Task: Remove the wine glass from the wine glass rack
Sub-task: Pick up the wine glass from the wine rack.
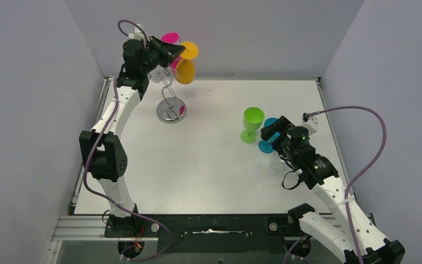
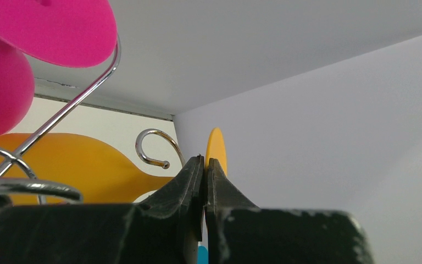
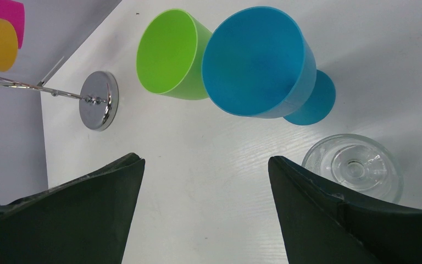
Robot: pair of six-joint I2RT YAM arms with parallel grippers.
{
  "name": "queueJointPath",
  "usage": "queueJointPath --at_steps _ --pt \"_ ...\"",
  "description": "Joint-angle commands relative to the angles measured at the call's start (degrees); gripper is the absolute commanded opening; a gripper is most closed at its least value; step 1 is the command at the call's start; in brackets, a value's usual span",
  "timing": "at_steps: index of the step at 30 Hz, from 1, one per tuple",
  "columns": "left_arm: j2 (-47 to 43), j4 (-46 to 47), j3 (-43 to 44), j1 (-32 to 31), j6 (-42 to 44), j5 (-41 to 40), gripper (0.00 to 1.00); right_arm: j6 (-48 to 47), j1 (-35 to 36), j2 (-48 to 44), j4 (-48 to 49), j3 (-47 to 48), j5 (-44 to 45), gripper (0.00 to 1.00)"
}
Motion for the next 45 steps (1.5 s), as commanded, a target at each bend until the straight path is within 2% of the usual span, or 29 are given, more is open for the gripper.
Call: queueJointPath --at_steps 1,7,13,18,26,38,45 --pt "-6.01 0.37 -0.29 1.15 1.28 -0.84 0.0 0.86 -0.25 -0.59 1.75 2.26 1.45 0.86" --pt "-6.88 -0.9 0.28 1.6 2.69 -2.87 0.0 0.95 -0.25 -0.93 2.02 2.18 2.22 0.86" --pt "-3.89 -5.95 5.46 1.73 5.42 -4.59 0.0 1.08 -0.27 -1.08 1.14 2.4 2.51 0.86" --pt "-2.89 -6.17 6.62 1.87 5.39 -6.13 0.0 1.55 -0.22 -1.37 1.18 2.01 3.66 0.86" --pt "0.69 -8.77 13.12 1.52 5.81 -8.59 0.0 1.92 -0.31 -1.66 3.22 0.31 2.37 0.86" --pt "5.46 -6.0 15.62 -0.07 3.48 -5.0 0.0 2.14 -0.35 -3.3 2.27 -1.15 4.61 0.86" --pt "7.99 -7.61 19.75 -1.48 5.31 -2.36 0.0 2.35 -0.37 -3.3 1.81 -1.85 4.69 0.87"
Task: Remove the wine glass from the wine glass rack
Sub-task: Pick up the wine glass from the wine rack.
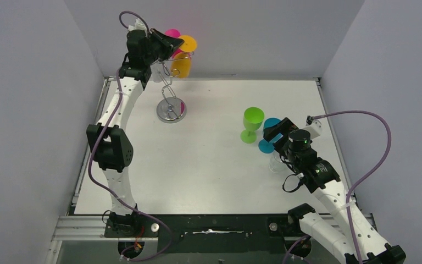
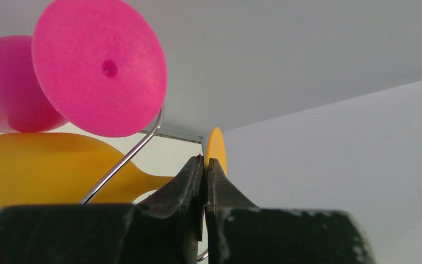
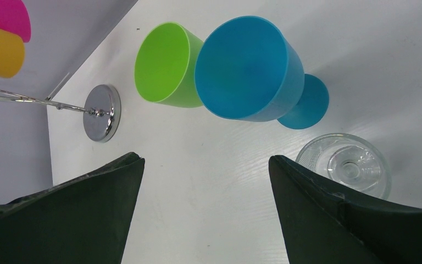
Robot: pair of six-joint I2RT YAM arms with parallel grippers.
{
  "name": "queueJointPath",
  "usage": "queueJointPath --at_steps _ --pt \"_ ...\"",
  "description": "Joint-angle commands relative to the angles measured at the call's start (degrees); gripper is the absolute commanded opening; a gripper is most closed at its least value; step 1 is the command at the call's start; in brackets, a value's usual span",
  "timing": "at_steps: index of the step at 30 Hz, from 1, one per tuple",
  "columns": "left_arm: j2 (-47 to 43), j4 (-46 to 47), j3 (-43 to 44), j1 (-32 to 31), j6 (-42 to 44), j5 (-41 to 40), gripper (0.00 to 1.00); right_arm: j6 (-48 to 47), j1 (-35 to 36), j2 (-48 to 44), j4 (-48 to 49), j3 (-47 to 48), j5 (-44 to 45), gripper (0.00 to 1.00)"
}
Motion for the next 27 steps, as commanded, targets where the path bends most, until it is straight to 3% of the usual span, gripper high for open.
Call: queueJointPath --at_steps 1,15,22,27 --pt "0.57 3.14 6.2 -1.69 0.96 4.97 0.0 0.54 -0.28 -0.86 1.3 -0.47 2.04 0.87" --pt "0.66 1.41 9.12 -3.88 5.94 13.58 0.0 -3.02 -0.29 -1.1 3.64 0.03 0.88 0.87" --pt "-5.16 9.44 -0.29 -6.06 12.62 20.55 0.0 -8.31 -0.26 -3.13 8.57 -0.23 -1.0 0.88" --pt "-13.28 18.59 -12.25 -7.48 17.69 25.43 0.0 -12.07 -0.26 -6.17 14.33 -2.48 -5.41 0.88"
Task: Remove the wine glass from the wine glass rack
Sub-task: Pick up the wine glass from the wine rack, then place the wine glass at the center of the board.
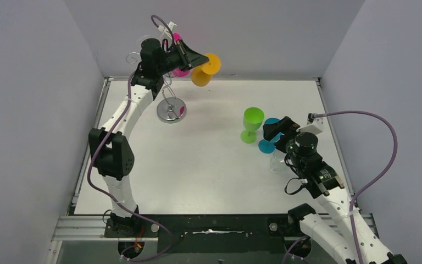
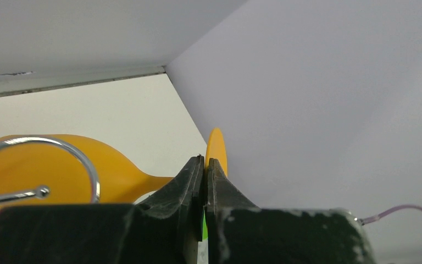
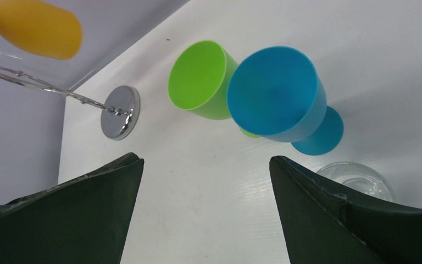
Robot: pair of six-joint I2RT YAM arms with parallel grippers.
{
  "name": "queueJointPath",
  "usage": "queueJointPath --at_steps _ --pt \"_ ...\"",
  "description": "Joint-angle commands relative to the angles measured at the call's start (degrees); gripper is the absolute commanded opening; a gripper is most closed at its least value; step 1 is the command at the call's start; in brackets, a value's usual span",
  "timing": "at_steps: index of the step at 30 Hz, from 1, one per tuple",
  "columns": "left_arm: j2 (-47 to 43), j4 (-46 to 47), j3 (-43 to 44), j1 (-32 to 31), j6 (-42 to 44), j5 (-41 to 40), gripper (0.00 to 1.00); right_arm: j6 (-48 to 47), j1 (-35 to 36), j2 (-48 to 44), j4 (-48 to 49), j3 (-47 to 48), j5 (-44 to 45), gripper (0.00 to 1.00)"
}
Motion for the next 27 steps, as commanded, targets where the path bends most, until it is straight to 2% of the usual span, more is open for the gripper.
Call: queueJointPath --at_steps 1,5,9,13,18,22,24,27 --pt "-11.6 13.9 -8.48 -1.42 7.5 7.41 0.0 -5.58 -0.31 -3.4 9.79 -2.07 -4.15 0.88" --pt "-21.75 21.43 -24.68 -5.11 15.81 9.27 0.0 -7.17 -0.18 -5.49 15.94 -4.6 -8.27 0.87" --pt "-32.35 23.54 -42.54 -9.49 26.33 11.88 0.0 -7.6 -0.26 -5.4 19.7 -4.91 -13.54 0.87" --pt "-40.24 28.54 -54.32 -10.33 23.05 9.85 0.0 -7.57 -0.35 -1.93 23.76 -3.91 -23.56 0.87" --pt "-47.11 22.75 -61.5 -10.51 23.34 7.64 0.0 -4.86 -0.04 4.99 33.27 -3.25 -37.09 0.84" --pt "-51.0 26.85 -67.91 -10.73 16.72 3.72 0.0 -1.56 1.85 12.25 39.48 -0.8 -48.01 0.79" --pt "-51.77 29.14 -69.86 -10.88 12.87 2.03 0.0 -2.92 4.71 15.8 38.95 1.88 -50.53 0.76" --pt "-51.92 30.0 -70.4 -11.15 11.15 0.13 0.0 -6.85 9.86 19.13 37.02 4.72 -49.51 0.7"
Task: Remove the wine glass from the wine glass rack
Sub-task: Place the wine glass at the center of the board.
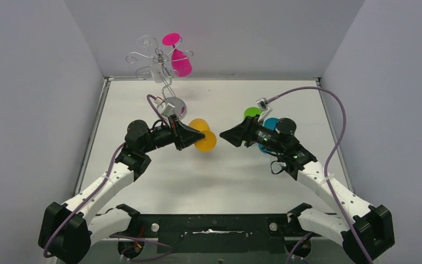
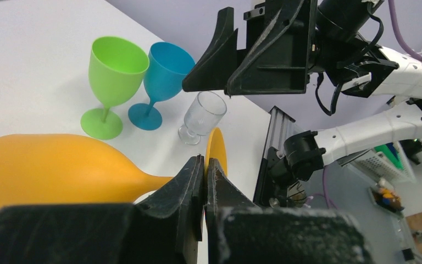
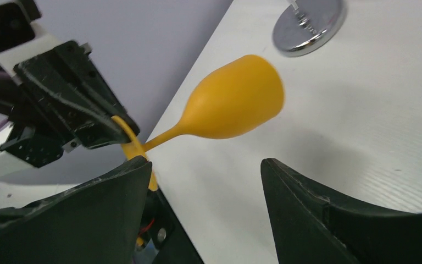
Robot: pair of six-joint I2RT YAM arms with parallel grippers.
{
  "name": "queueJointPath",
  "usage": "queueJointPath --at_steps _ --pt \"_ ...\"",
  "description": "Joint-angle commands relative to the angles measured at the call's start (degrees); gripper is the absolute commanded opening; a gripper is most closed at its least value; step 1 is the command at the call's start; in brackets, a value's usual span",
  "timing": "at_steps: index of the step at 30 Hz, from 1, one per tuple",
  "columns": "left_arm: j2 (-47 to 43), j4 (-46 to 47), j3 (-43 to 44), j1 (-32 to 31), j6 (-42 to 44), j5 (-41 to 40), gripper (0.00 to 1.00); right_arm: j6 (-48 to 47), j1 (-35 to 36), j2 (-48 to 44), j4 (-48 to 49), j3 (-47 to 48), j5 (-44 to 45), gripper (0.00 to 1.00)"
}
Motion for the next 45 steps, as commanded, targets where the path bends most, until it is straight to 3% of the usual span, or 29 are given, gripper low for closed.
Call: queueJointPath --at_steps 1,9,14,15,17,19,23,26,28,33,45 --pt "-1.37 7.08 0.33 -0.41 -5.17 -4.45 0.0 -3.71 6.35 3.39 5.53 6.38 -6.01 0.67" --pt "1.14 10.14 0.36 -0.42 -8.02 0.36 0.0 1.24 6.9 9.25 14.88 5.42 -10.4 0.39" --pt "0.41 11.51 -1.95 -0.42 -9.07 1.87 0.0 3.59 6.9 9.42 19.34 3.39 -11.32 0.02" --pt "0.74 11.49 -2.27 -0.45 -9.23 2.76 0.0 4.1 6.94 9.41 20.12 3.17 -11.59 0.0" --pt "1.92 9.81 -2.01 -0.41 -9.54 5.64 0.2 4.33 6.91 9.33 20.64 3.1 -11.68 0.0" --pt "2.89 5.8 -1.23 -0.4 -8.64 8.87 0.28 3.24 6.96 8.77 19.73 2.95 -10.41 0.0" --pt "2.65 1.5 -1.98 -0.42 -8.64 10.18 0.31 1.99 6.92 7.78 19.06 2.15 -9.66 0.0" --pt "1.98 3.85 -3.08 -0.42 -10.63 8.52 0.18 2.0 6.9 8.36 20.19 2.53 -11.91 0.0" --pt "2.02 4.17 -3.1 -0.42 -11.82 7.05 0.16 1.93 6.9 8.62 20.16 2.74 -12.17 0.0" --pt "3.87 3.4 -2.3 -0.42 -12.51 8.87 0.39 1.23 6.86 7.26 19.61 2.05 -10.58 0.0" --pt "4.2 -13.65 2.8 0.26 -5.72 4.93 0.46 -2.58 6.81 1.9 13.87 0.49 -1.29 0.0"
